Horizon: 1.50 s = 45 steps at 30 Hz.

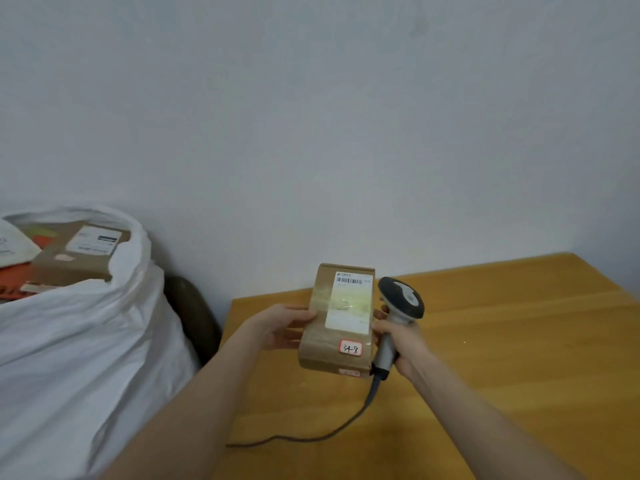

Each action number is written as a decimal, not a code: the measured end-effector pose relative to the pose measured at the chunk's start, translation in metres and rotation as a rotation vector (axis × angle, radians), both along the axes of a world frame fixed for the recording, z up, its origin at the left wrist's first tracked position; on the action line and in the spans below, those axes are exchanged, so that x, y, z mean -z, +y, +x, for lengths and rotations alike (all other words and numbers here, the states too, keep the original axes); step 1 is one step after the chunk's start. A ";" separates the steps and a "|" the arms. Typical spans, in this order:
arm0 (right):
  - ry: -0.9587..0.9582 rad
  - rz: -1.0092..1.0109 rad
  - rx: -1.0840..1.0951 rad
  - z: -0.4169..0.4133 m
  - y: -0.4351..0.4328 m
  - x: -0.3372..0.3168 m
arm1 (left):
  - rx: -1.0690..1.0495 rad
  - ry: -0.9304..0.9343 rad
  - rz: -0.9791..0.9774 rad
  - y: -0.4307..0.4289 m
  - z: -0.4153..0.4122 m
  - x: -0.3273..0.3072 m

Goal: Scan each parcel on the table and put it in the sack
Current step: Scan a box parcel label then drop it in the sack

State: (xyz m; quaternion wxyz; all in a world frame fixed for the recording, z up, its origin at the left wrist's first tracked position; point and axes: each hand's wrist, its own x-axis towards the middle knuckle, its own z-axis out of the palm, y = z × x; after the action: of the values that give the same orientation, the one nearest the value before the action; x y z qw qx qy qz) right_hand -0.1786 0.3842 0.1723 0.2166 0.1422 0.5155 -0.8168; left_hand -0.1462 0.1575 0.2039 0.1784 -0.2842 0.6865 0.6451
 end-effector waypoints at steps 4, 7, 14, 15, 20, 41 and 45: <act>0.033 0.131 -0.014 0.020 -0.011 -0.002 | -0.088 0.102 0.008 -0.007 0.027 0.004; 0.062 0.207 -0.006 0.031 -0.019 -0.003 | -0.177 0.198 0.008 -0.014 0.039 0.014; 0.176 0.291 -0.150 0.077 -0.057 -0.013 | -0.277 0.270 0.001 -0.046 0.058 0.050; 0.180 0.301 -0.159 0.085 -0.064 -0.013 | -0.280 0.271 0.005 -0.051 0.061 0.055; 0.182 0.305 -0.163 0.116 -0.092 -0.017 | -0.293 0.255 0.019 -0.077 0.073 0.075; 0.164 0.415 -0.214 0.143 -0.116 -0.034 | -0.310 0.244 0.006 -0.098 0.082 0.102; 0.170 0.416 -0.214 0.144 -0.114 -0.037 | -0.311 0.251 0.006 -0.095 0.080 0.101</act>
State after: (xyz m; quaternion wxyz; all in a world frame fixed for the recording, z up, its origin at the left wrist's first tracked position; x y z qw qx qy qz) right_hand -0.0351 0.2704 0.2092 0.2235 0.0591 0.7010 -0.6747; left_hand -0.0662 0.0624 0.1025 -0.0094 -0.3036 0.6492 0.6974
